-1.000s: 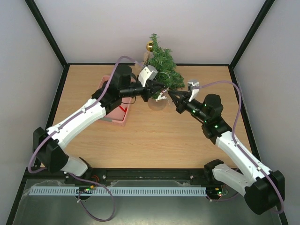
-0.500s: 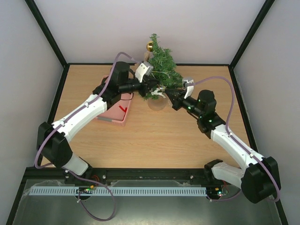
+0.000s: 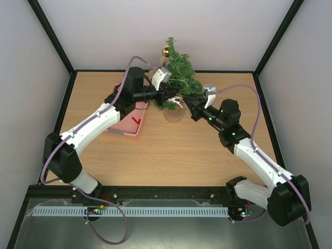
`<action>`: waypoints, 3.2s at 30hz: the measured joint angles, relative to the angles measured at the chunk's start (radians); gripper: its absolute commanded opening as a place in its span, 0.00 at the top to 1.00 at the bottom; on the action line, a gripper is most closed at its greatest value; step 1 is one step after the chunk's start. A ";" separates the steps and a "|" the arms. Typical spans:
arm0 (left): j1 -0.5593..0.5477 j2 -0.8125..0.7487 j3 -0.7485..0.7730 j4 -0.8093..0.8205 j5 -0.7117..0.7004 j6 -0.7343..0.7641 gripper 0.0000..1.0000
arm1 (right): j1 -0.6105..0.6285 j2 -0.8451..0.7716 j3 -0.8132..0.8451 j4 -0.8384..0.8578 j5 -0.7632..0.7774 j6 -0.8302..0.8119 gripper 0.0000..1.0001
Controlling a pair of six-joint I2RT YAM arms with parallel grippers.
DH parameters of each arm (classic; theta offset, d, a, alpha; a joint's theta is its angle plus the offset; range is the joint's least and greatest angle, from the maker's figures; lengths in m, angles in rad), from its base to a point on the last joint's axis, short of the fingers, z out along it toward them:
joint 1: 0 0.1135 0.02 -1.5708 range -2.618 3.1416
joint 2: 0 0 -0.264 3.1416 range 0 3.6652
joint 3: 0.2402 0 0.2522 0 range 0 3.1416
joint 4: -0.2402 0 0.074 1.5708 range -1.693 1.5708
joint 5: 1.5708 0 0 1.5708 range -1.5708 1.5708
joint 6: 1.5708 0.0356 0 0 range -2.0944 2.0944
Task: Decorate the small christmas tree
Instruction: Hang the decoration item on the Christmas tree.
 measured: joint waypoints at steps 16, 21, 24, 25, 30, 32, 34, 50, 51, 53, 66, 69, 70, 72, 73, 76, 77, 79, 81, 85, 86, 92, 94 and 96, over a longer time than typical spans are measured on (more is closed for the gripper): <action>0.000 0.057 0.035 0.016 -0.012 0.010 0.98 | 0.000 -0.002 0.000 0.001 0.024 -0.011 0.98; 0.000 0.063 0.039 0.013 -0.038 0.023 0.98 | 0.000 0.018 0.000 0.004 0.032 -0.011 0.98; 0.000 0.063 0.039 0.012 -0.048 0.026 0.98 | 0.000 0.030 0.000 0.012 0.036 -0.012 0.98; 0.000 0.063 0.039 0.012 -0.051 0.027 0.98 | 0.000 0.032 0.000 0.014 0.037 -0.012 0.98; 0.000 0.063 0.039 0.012 -0.077 0.026 0.98 | 0.000 0.036 0.000 0.023 0.041 -0.012 0.98; 0.000 0.063 0.039 0.010 -0.091 0.026 0.96 | 0.000 0.037 0.000 0.027 0.044 -0.012 0.98; 0.000 0.063 0.039 0.007 -0.101 0.026 0.95 | 0.000 0.041 0.001 0.031 0.048 -0.013 0.98; 0.000 0.060 0.039 -0.018 -0.115 0.024 0.82 | 0.000 0.084 0.048 0.038 0.050 -0.025 0.98; 0.000 0.059 0.039 -0.019 -0.117 0.024 0.80 | 0.000 0.084 0.052 0.038 0.047 -0.026 0.98; 0.000 0.057 0.038 -0.021 -0.122 0.021 0.74 | 0.000 0.086 0.064 0.038 0.042 -0.027 0.98; 0.000 -0.055 -0.002 -0.017 -0.122 0.055 0.67 | 0.000 0.130 0.122 0.029 0.004 -0.055 0.98; 0.000 -0.058 -0.006 -0.020 -0.107 0.097 0.67 | 0.000 0.130 0.127 0.025 -0.002 -0.060 0.98; 0.000 -0.058 -0.006 -0.027 -0.099 0.114 0.67 | 0.000 0.130 0.127 0.022 -0.004 -0.063 0.98; 0.000 -0.058 -0.006 -0.048 -0.082 0.157 0.68 | 0.000 0.130 0.127 0.016 -0.006 -0.071 0.98; 0.000 -0.057 -0.006 -0.061 -0.076 0.179 0.69 | 0.000 0.130 0.128 0.011 -0.006 -0.076 0.98; 0.000 -0.050 -0.006 -0.101 -0.077 0.253 0.70 | 0.000 0.133 0.146 -0.018 -0.006 -0.098 0.98; 0.000 -0.046 -0.006 -0.110 -0.081 0.274 0.70 | 0.000 0.136 0.157 -0.026 -0.006 -0.103 0.98; 0.000 -0.037 -0.006 -0.117 -0.095 0.306 0.70 | 0.000 0.140 0.173 -0.035 -0.006 -0.110 0.98; 0.000 -0.029 -0.006 -0.119 -0.103 0.328 0.71 | 0.000 0.141 0.178 -0.035 -0.006 -0.113 0.98; 0.000 -0.016 -0.005 -0.119 -0.107 0.358 0.71 | 0.000 0.146 0.178 -0.039 -0.005 -0.113 0.98; 0.000 -0.012 -0.002 -0.119 -0.108 0.365 0.70 | 0.000 0.148 0.178 -0.039 -0.005 -0.113 0.98; 0.000 -0.003 0.021 -0.115 -0.114 0.391 0.65 | 0.000 0.159 0.180 -0.040 0.000 -0.113 0.98; 0.000 -0.003 0.023 -0.114 -0.114 0.396 0.64 | 0.000 0.161 0.180 -0.042 0.002 -0.113 0.98; 0.000 0.000 0.023 -0.114 -0.114 0.401 0.58 | 0.000 0.163 0.183 -0.043 0.004 -0.112 0.98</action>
